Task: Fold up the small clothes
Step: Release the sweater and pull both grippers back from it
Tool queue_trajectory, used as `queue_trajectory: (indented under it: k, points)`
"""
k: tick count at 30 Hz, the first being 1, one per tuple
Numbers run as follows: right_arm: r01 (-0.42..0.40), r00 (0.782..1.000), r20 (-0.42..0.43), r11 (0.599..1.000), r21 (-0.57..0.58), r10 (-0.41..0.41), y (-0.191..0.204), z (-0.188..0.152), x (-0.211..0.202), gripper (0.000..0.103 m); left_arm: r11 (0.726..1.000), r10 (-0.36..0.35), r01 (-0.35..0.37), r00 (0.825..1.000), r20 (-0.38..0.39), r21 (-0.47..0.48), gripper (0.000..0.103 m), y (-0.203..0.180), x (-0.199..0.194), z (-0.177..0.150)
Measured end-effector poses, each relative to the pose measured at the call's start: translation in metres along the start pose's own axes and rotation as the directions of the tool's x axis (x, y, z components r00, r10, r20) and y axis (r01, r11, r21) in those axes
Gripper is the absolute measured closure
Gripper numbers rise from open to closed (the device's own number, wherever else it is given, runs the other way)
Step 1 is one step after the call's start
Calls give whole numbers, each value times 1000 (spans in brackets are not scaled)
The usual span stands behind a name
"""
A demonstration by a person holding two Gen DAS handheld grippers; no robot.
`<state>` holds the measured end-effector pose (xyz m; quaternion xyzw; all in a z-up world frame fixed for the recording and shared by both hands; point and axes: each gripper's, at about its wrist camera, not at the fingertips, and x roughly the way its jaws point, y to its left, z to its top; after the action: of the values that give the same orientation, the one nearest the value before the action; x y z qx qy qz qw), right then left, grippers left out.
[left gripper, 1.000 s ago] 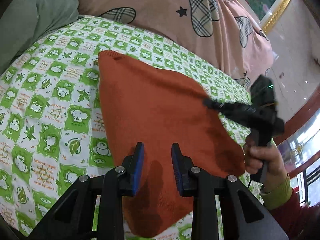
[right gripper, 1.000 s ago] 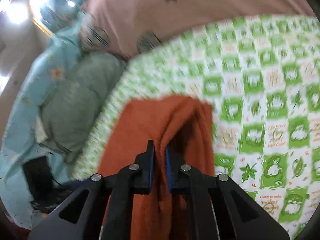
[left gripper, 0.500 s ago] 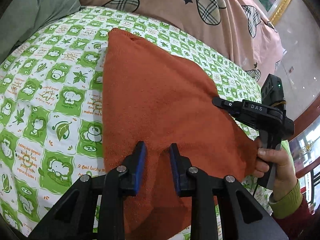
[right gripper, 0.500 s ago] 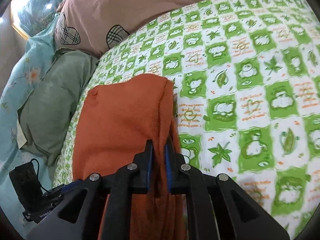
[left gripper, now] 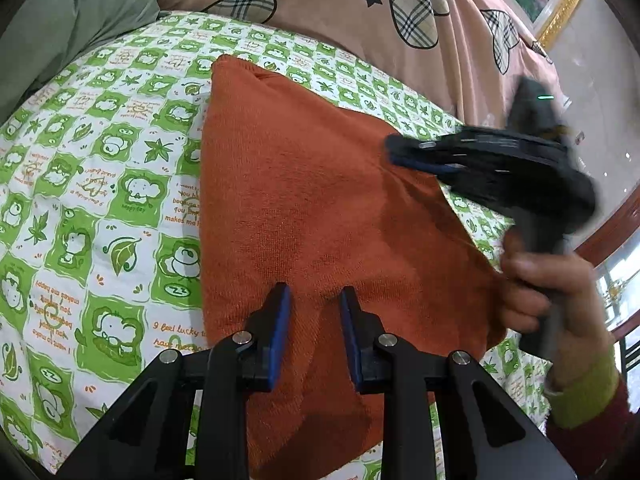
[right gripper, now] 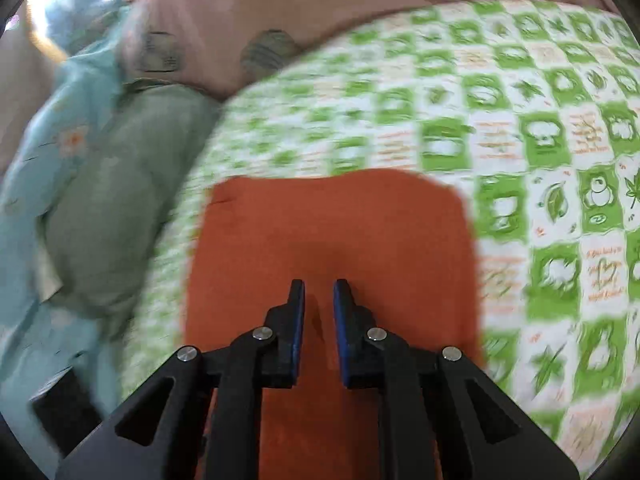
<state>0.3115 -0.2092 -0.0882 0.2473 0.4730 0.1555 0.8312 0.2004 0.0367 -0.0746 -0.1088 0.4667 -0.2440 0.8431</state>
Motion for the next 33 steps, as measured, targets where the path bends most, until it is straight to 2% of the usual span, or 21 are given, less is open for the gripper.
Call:
queue_trajectory:
  k: [1,4,6,8,11,14,17,20,22,24,25,27,33]
  points:
    - [16,1000,15,1000,25,-16,-9,1,3,103,1000,-5,5,1000,1,1,78,0,1,0]
    - [-13,999,48,994,110,7,-30,0,2,103,1000,-2,2,1000,1,15,78,-3,4,-1]
    - [38,997,63,997,73,-42,-23,-2,-1,103,1000,17,-17,1000,0,25,77,-7,6,0]
    - [78,994,78,996,42,-81,-19,-5,-5,103,1000,6,-6,1000,0,17,77,-8,2,2]
    - [44,996,75,996,78,-50,-25,-6,-9,103,999,-33,33,999,4,-18,77,-4,-7,2]
    - [32,995,95,998,57,-37,-17,-10,-28,98,1000,-15,15,1000,10,-23,77,-2,-19,-3]
    - [-34,992,120,999,19,31,-3,-33,-62,98,1000,-26,26,999,27,-14,77,-5,-34,-11]
    - [-72,992,97,997,-37,75,11,-67,-83,98,1000,-29,29,999,34,6,77,-8,-43,-20]
    - [-43,996,77,997,-57,47,11,-85,-84,98,999,-38,38,999,28,20,77,-10,-45,-28]
    - [38,998,49,998,-43,-36,-3,-94,-72,100,999,-4,3,1000,8,41,77,-11,-40,-35]
    - [23,999,43,1000,-6,-23,-15,-97,-68,103,999,10,-10,1000,-4,46,77,-11,-36,-38]
    - [-28,998,52,998,61,25,-32,-99,-65,103,998,19,-18,1000,-13,53,77,-11,-29,-41]
    - [-32,997,77,999,24,30,-12,-106,-93,99,995,56,-55,998,-6,80,77,-17,-31,-48]
